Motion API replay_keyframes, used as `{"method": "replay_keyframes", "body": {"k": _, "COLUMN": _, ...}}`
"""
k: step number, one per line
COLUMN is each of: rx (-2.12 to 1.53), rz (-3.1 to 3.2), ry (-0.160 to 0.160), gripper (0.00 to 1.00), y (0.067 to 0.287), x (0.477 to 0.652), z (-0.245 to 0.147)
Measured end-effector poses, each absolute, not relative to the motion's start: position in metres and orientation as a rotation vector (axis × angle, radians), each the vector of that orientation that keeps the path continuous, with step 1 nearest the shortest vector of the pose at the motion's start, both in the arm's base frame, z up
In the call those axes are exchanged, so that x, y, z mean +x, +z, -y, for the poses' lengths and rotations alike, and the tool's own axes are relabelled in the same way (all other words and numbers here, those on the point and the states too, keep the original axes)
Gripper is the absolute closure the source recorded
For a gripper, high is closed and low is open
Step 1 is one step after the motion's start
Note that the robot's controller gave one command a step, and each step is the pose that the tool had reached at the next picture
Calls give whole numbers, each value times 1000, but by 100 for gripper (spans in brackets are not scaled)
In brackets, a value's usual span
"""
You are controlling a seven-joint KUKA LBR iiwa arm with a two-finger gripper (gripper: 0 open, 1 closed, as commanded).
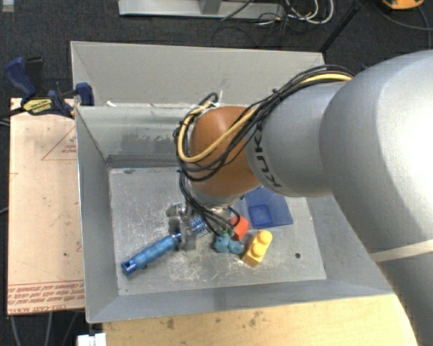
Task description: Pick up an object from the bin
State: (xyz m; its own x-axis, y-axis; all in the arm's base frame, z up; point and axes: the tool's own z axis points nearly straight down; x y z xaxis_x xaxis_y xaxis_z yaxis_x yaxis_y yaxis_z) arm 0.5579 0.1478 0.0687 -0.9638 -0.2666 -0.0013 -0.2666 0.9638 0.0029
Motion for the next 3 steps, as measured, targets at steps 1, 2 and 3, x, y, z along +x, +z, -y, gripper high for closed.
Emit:
{"method": "replay_keyframes", "body": {"k": 1, "rx": -421, "rz": -3112, "ry": 2, "gripper": 100, "y": 82, "x": 558, "z": -148}}
{"method": "replay_keyframes", "body": {"k": 2, "rx": -419, "rz": -3112, "ry": 2, "gripper": 100, "y": 92, "x": 558, "z": -148}}
{"method": "replay_keyframes", "body": {"k": 3, "rx": -417, "rz": -3105, "ry": 3, "gripper": 100, "y": 166, "x": 560, "z": -149}}
